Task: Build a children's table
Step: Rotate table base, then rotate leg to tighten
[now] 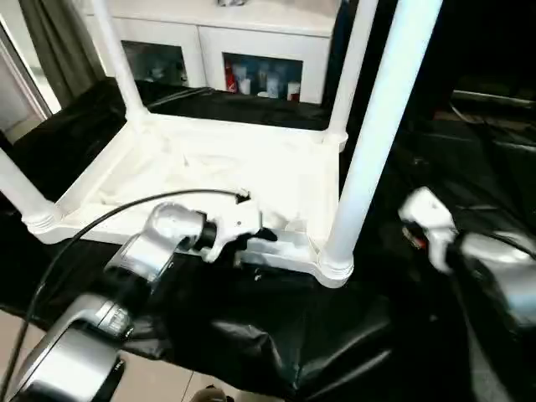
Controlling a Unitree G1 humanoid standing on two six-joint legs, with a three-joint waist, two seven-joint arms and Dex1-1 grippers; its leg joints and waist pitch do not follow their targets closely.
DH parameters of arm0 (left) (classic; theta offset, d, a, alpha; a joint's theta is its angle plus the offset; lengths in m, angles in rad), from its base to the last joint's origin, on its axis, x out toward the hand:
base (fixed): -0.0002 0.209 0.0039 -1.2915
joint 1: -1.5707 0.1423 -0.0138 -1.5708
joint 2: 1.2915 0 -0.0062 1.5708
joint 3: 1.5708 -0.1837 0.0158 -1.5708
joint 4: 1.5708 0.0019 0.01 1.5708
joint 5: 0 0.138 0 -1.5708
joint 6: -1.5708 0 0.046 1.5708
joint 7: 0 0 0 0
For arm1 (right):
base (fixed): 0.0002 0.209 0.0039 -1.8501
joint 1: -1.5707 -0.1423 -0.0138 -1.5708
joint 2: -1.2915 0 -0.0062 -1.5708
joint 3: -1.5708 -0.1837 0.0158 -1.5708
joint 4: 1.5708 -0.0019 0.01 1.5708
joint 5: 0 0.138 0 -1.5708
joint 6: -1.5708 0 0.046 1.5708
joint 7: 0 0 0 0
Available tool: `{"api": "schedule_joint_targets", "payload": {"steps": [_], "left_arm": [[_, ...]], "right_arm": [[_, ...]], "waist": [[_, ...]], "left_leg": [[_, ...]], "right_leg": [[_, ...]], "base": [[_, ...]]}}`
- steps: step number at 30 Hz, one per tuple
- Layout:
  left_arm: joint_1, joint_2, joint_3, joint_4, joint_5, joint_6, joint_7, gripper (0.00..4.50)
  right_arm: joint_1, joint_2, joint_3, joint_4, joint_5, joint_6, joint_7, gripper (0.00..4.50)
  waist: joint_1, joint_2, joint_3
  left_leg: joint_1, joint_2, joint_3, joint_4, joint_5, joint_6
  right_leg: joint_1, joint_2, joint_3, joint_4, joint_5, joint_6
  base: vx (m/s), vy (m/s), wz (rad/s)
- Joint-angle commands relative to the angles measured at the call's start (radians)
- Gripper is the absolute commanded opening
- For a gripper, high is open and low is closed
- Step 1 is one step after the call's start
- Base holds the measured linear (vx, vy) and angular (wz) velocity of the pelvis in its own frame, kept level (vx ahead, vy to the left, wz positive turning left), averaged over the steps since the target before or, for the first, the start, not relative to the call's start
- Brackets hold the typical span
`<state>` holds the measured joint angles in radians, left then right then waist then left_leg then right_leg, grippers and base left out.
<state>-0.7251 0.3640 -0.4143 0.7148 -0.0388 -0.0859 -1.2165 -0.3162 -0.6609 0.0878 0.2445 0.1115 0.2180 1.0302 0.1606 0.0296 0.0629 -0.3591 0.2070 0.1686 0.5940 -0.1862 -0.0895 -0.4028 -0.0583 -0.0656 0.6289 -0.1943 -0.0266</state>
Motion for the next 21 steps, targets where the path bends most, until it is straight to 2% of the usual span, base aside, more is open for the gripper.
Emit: {"api": "schedule_joint_targets", "payload": {"steps": [1, 2, 3, 4, 5, 6, 8, 9, 11, 12, 14, 18, 20, 21], "left_arm": [[-0.035, -0.018, 0.002, 0.064, 0.018, -0.031, -0.015, 3.31], [-0.045, -0.027, 0.006, 0.083, 0.017, -0.038, -0.019, 3.19], [-0.048, -0.030, 0.008, 0.089, 0.016, -0.041, -0.021, 2.98], [-0.067, -0.049, 0.014, 0.122, 0.007, -0.041, -0.039, 2.95], [-0.075, -0.058, 0.013, 0.137, 0.002, -0.031, -0.060, 2.86], [-0.075, -0.058, 0.013, 0.137, 0.002, -0.031, -0.060, 2.86], [-0.095, -0.072, 0.004, 0.188, 0.016, -0.043, -0.081, 2.59], [-0.102, -0.076, 0.001, 0.207, 0.023, -0.050, -0.083, 2.50], [-0.116, -0.085, 0.001, 0.244, 0.031, -0.063, -0.088, 2.39], [-0.123, -0.089, 0.004, 0.262, 0.035, -0.071, -0.087, 2.26], [-0.134, -0.096, 0.004, 0.291, 0.049, -0.094, -0.070, 2.02], [-0.156, -0.112, 0.009, 0.345, 0.066, -0.115, -0.062, 1.78], [-0.165, -0.117, 0.007, 0.366, 0.077, -0.125, -0.052, 1.56], [-0.172, -0.121, 0.006, 0.382, 0.085, -0.134, -0.044, 1.56]], "right_arm": [[0.029, -0.044, 0.022, -0.085, 0.042, 0.046, 0.069, 4.50], [0.040, -0.057, 0.026, -0.105, 0.051, 0.056, 0.086, 4.50], [0.044, -0.061, 0.027, -0.111, 0.053, 0.059, 0.091, 4.50], [0.056, -0.075, 0.031, -0.135, 0.061, 0.073, 0.116, 4.50], [0.059, -0.079, 0.036, -0.143, 0.060, 0.078, 0.127, 4.50], [0.059, -0.079, 0.036, -0.143, 0.060, 0.078, 0.127, 4.50], [0.063, -0.084, 0.043, -0.169, 0.055, 0.098, 0.139, 4.50], [0.064, -0.084, 0.044, -0.179, 0.057, 0.108, 0.138, 4.50], [0.068, -0.089, 0.047, -0.201, 0.064, 0.126, 0.139, 4.50], [0.071, -0.092, 0.050, -0.211, 0.069, 0.133, 0.141, 4.50], [0.077, -0.095, 0.053, -0.223, 0.075, 0.140, 0.142, 4.50], [0.098, -0.097, 0.061, -0.258, 0.075, 0.163, 0.152, 4.50], [0.105, -0.097, 0.063, -0.270, 0.075, 0.170, 0.152, 4.50], [0.109, -0.097, 0.063, -0.277, 0.076, 0.175, 0.151, 4.50]], "waist": [[0.007, -0.006, -0.077], [0.011, -0.009, -0.077], [0.017, -0.008, -0.077], [0.016, -0.007, -0.077], [0.019, -0.005, -0.078], [0.019, -0.006, -0.079], [0.021, -0.001, -0.080], [0.021, -0.004, -0.080], [0.022, -0.003, -0.081], [0.024, 0.004, -0.082], [0.026, 0.001, -0.083], [0.030, 0.005, -0.084], [0.033, 0.013, -0.084], [0.034, 0.011, -0.083]], "left_leg": [[-0.006, 0.013, -0.004, -0.052, -0.135, 0.065], [-0.001, 0.011, 0.000, -0.049, -0.141, 0.070], [-0.003, 0.014, -0.003, -0.050, -0.138, 0.073], [-0.007, 0.015, -0.005, -0.052, -0.137, 0.069], [-0.001, 0.013, -0.003, -0.050, -0.139, 0.071], [-0.002, 0.014, -0.003, -0.049, -0.135, 0.072], [-0.002, 0.015, -0.005, -0.049, -0.134, 0.071], [-0.005, 0.016, -0.007, -0.049, -0.133, 0.071], [-0.004, 0.014, -0.006, -0.049, -0.131, 0.073], [-0.003, 0.015, -0.006, -0.048, -0.131, 0.070], [-0.005, 0.015, -0.007, -0.047, -0.126, 0.073], [-0.006, 0.015, -0.008, -0.047, -0.128, 0.072], [-0.005, 0.017, -0.010, -0.047, -0.138, 0.067], [-0.004, 0.015, -0.008, -0.047, -0.140, 0.068]], "right_leg": [[0.069, -0.074, 0.044, -0.082, -0.146, -0.177], [0.067, -0.070, 0.044, -0.089, -0.163, -0.169], [0.069, -0.074, 0.048, -0.086, -0.171, -0.167], [0.069, -0.076, 0.045, -0.085, -0.185, -0.163], [0.066, -0.074, 0.044, -0.091, -0.204, -0.158], [0.065, -0.075, 0.046, -0.089, -0.197, -0.162], [0.064, -0.074, 0.045, -0.088, -0.187, -0.168], [0.067, -0.076, 0.046, -0.084, -0.171, -0.174], [0.065, -0.075, 0.044, -0.088, -0.185, -0.165], [0.064, -0.076, 0.044, -0.089, -0.192, -0.164], [0.066, -0.073, 0.044, -0.088, -0.177, -0.161], [0.066, -0.075, 0.043, -0.089, -0.176, -0.161], [0.065, -0.076, 0.042, -0.091, -0.186, -0.159], [0.064, -0.074, 0.042, -0.094, -0.190, -0.156]], "base": [[0.000, 0.000, 0.00], [0.000, 0.000, 0.00], [0.000, 0.000, 0.00], [0.000, 0.000, 0.00], [0.000, 0.000, 0.00], [0.000, 0.000, 0.00], [0.000, 0.000, 0.00], [0.000, 0.000, 0.00], [0.000, 0.000, 0.00], [0.000, 0.000, 0.00], [0.000, 0.000, 0.00], [0.000, 0.000, 0.00], [0.000, 0.000, 0.00], [0.000, 0.000, 0.00]]}}
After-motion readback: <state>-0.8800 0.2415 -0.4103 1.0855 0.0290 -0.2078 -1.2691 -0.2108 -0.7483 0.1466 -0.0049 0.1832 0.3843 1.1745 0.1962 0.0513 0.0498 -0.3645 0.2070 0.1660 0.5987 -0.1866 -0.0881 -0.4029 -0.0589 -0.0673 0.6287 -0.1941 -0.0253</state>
